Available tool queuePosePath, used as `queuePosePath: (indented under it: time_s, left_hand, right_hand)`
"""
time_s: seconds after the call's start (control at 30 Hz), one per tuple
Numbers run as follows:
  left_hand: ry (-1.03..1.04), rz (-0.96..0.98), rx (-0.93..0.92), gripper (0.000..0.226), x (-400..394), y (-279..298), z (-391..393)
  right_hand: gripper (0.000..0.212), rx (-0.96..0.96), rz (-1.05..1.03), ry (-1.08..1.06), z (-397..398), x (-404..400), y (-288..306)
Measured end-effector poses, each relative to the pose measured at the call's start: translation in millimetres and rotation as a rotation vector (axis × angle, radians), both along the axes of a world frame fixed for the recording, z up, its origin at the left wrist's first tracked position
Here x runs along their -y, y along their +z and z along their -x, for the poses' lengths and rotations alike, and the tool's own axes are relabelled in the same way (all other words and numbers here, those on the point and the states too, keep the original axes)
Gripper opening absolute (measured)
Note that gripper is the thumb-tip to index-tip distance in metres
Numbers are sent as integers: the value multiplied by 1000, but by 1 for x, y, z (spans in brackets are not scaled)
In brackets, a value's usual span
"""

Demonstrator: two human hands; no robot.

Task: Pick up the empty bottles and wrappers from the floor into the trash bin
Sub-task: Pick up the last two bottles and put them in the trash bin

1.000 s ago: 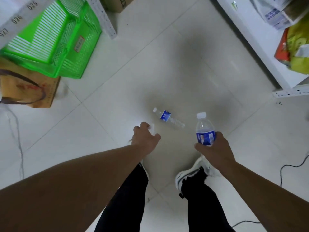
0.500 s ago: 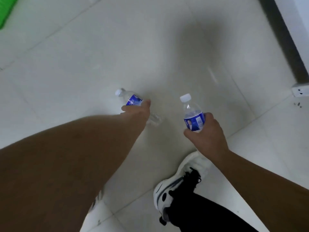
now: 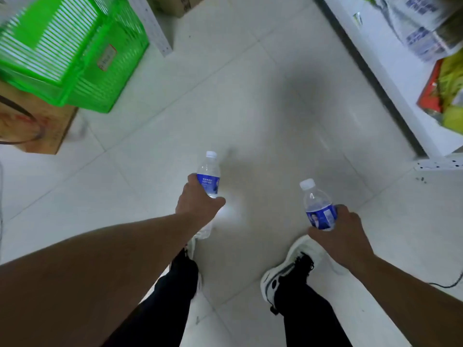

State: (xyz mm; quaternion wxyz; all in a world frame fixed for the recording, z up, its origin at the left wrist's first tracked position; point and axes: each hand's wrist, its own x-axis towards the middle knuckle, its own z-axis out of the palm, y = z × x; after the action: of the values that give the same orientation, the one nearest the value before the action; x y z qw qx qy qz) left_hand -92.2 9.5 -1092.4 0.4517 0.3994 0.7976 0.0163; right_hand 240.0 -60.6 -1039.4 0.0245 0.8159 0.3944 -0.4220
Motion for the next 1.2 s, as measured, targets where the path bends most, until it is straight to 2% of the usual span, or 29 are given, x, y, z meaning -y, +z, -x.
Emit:
queuePosePath:
  time_s: [0.23,0.47,0.7,0.83,1.0,1.2]
  left_hand:
    - [-156,-99,38,77,-17,117,58]
    - [-134,-97,62,86,-6,185,105]
    - [-50,-133,25,77,34,191,132]
    - [29,-119,4,71,63,184,144]
    - [110,-99,-24,68,95,199,156]
    - [174,-93,-9,68,132,216,157]
  right_hand:
    - [56,-33,-37,-31,56,-20,96]
    - [52,-116,-35,-66,119,-11,154]
    - [55,-146,-8,42,147,-1,145]
    - [50,-165,10,152,146,12,134]
    - [46,-181,-6,305,136,21,153]
    - [44,-160,11,347,119,15,174]
